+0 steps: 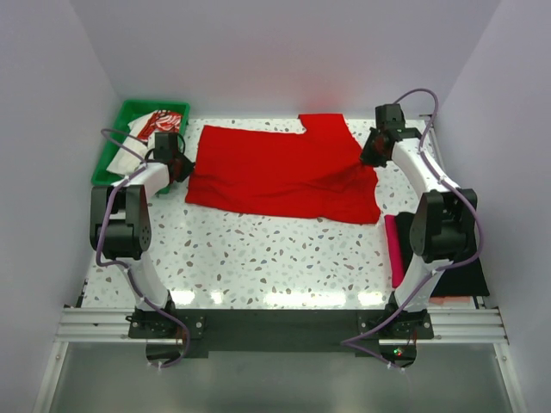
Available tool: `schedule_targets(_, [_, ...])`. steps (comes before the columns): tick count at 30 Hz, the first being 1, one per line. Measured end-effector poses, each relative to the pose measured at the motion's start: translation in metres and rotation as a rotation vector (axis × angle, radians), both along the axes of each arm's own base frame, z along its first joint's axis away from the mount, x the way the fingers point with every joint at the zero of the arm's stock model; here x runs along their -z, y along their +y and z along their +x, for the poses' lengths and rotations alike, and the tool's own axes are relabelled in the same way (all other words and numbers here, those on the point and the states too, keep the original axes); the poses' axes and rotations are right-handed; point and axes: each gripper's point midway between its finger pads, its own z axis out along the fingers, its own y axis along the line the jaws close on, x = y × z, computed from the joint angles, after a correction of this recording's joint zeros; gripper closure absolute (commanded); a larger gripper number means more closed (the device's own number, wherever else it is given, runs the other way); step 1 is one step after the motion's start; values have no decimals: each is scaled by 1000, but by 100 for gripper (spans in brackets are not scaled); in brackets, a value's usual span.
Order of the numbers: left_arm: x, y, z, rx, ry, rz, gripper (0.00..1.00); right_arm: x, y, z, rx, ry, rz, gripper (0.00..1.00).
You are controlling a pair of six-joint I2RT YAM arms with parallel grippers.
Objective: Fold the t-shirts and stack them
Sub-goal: Fold the tshirt
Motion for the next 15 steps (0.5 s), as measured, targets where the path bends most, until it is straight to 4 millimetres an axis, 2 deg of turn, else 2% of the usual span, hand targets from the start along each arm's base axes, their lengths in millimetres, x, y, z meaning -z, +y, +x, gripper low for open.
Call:
schedule_targets(7, [-1, 0, 0, 4, -2, 6, 100, 17, -11, -7, 23, 31, 1, 100])
schedule_targets(15, [-5, 0, 0, 5, -10, 6, 100, 22, -19, -8, 38, 35, 3, 100])
